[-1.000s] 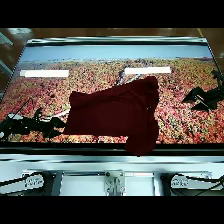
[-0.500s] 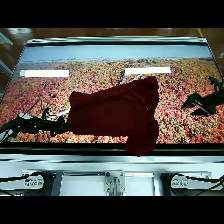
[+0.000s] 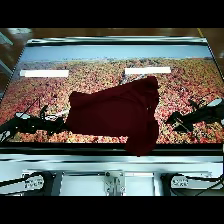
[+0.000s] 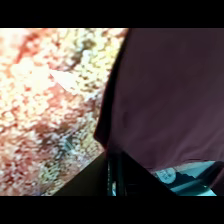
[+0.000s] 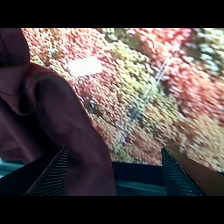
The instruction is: Fold the shirts.
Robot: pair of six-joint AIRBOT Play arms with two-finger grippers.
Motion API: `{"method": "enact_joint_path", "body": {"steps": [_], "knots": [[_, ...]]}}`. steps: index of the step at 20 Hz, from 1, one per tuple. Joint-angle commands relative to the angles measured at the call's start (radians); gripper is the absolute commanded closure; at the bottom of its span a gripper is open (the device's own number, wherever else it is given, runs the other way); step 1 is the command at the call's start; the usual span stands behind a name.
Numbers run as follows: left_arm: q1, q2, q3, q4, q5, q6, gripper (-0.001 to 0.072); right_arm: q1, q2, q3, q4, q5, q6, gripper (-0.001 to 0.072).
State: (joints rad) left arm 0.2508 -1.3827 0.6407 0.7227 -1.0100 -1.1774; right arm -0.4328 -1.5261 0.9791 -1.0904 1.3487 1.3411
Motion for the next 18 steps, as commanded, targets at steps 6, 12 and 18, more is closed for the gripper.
{"method": "enact_joint_path", "body": {"steps": [6, 12, 18], "knots": [[0.0, 0.092, 0.008, -0.016, -0.056, 0.003, 0.0669, 0.21, -0.046, -0.063, 0.041, -0.176, -0.034, 0.0019], [0.0, 0.103, 0.097, -0.016, -0.101, -0.005, 0.0669, 0.241, -0.046, -0.063, 0.034, -0.191, -0.009, 0.0317], [-0.002, 0.152, 0.237, -0.016, -0.103, -0.023, 0.067, 0.241, 0.026, -0.012, 0.073, -0.11, -0.142, 0.0645]]}}
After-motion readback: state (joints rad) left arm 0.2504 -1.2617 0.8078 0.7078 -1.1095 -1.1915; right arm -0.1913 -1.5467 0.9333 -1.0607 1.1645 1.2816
